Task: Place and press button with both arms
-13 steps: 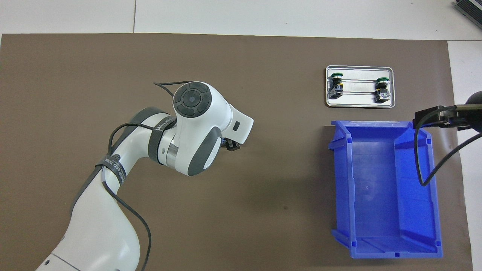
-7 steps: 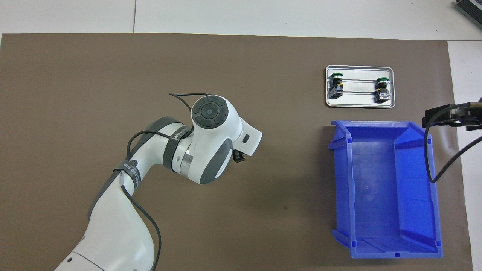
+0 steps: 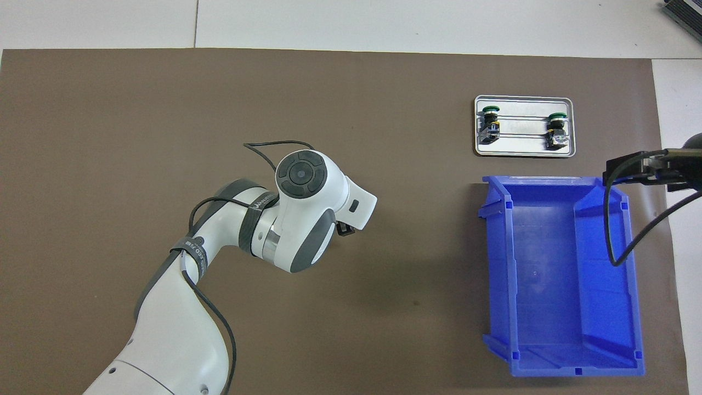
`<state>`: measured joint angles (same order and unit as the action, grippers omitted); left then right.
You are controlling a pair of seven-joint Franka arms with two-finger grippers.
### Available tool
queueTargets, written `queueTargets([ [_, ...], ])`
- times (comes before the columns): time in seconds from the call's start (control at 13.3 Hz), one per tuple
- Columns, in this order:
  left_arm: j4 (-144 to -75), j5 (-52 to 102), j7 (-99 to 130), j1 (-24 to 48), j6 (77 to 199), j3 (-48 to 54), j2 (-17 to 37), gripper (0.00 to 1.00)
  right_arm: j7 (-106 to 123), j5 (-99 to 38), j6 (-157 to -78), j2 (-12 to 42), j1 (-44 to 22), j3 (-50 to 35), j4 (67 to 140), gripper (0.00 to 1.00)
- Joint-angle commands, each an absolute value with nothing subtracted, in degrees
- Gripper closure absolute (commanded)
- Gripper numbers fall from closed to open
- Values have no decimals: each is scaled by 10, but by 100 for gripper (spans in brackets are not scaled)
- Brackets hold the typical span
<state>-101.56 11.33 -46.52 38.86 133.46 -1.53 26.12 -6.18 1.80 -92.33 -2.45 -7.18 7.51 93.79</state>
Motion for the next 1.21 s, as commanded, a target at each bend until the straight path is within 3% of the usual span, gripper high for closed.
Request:
queueTargets([
  [0.0,-1024,115,-475,396,1361,-22,265,13,-65,9,-920,-29,-62,70,943,0],
  [0.3,-1020,116,-471,410,1382,-25,298,13,-42,20,-884,-26,-68,68,930,0],
  [0.68,-1010,116,-470,409,1368,-25,300,17,-27,18,-877,-28,-63,68,930,0],
  [0.83,-1010,116,-469,408,1368,-25,299,27,-31,15,-882,-28,-62,68,931,0],
  [0.98,-1009,117,-470,404,1370,-25,300,50,-28,11,-881,-29,-61,68,933,0],
  [1.13,-1008,117,-470,400,1370,-25,300,64,-28,11,-882,-30,-67,68,933,0],
])
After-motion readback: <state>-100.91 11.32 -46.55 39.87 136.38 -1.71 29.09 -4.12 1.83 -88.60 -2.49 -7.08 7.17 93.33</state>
